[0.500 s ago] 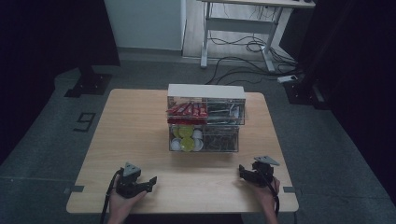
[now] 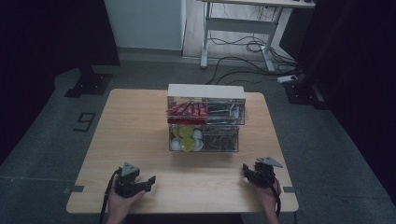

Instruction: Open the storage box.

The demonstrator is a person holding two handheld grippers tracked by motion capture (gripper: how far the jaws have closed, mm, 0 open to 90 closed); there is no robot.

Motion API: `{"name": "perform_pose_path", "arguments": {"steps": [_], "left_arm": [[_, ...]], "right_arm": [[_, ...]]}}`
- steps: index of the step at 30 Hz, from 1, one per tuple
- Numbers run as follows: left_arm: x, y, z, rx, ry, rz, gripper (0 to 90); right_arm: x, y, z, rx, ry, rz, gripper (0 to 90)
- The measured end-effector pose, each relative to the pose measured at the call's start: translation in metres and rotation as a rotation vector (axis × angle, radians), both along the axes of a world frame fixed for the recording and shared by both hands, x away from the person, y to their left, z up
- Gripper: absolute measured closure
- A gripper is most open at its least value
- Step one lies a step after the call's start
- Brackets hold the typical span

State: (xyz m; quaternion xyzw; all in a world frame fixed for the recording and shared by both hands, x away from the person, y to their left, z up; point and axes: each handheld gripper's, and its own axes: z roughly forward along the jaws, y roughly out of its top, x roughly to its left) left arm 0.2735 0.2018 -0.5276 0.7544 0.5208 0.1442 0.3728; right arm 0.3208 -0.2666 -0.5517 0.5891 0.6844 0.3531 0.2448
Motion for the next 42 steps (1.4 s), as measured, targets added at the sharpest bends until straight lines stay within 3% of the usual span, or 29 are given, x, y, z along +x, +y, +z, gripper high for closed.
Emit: {"name": "perform_pose_path", "arguments": {"steps": [7,15,23,30,42], "left_arm": [[-0.001,0.002,0.002,-0.016,-0.004,0.001,25.0],[-0.001,0.003,0.004,-0.017,-0.006,0.002,25.0],[-0.001,0.004,0.004,-0.016,-0.007,0.005,25.0],[0.0,0.002,0.002,-0.014,-0.001,0.004,24.9],[0.0,0.003,0.002,-0.02,0.0,0.009,24.9]], "right_arm": [[-0.007,-0.001,0.009,0.053,-0.043,0.028,56.2],[-0.015,-0.001,0.021,0.09,-0.111,0.037,73.0],[-0.02,0.002,0.029,0.118,-0.148,0.077,88.4],[-0.025,0.007,0.04,0.125,-0.196,0.092,89.4],[-0.023,0.024,0.05,0.109,-0.202,0.149,89.4]]}}
